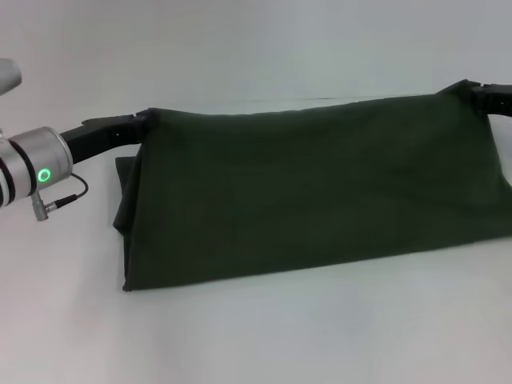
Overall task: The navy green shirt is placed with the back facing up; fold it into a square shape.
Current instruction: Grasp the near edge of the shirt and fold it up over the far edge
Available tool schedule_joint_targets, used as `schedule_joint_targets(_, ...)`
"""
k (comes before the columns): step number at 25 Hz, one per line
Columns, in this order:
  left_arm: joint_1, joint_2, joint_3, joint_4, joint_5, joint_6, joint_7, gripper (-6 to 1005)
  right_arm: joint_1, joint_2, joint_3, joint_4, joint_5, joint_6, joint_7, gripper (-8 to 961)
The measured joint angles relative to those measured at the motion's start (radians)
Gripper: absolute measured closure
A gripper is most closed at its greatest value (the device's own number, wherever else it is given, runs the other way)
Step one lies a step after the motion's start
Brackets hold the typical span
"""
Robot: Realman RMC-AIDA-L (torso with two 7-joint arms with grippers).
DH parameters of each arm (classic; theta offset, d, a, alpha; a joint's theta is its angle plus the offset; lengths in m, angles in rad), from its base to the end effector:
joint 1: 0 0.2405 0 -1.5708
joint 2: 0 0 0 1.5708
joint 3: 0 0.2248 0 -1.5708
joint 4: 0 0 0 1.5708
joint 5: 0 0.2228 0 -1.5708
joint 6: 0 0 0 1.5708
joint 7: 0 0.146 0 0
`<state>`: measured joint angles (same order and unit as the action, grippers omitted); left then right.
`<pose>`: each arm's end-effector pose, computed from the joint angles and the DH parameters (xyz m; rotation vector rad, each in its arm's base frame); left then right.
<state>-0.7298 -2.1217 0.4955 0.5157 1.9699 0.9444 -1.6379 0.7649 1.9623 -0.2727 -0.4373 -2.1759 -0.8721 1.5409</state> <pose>-0.2463 0.4205 0.0104 -2.1025 -1.0874 -0.6967 0.2971 0.4364 0.0802 -1.9731 0.9796 0.4764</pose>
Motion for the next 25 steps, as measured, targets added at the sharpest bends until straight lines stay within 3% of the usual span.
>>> schedule_joint_targets(15, -0.031, -0.040, 0.000, -0.005, -0.021, -0.158, 0.027, 995, 0.029, 0.012, -0.041, 0.045, 0.086, 0.141, -0.092, 930)
schedule_joint_targets(25, -0.037, -0.042, 0.002, -0.038, -0.067, -0.184, 0.067, 989, 0.042, 0.016, -0.050, 0.064, 0.098, 0.191, -0.126, 929)
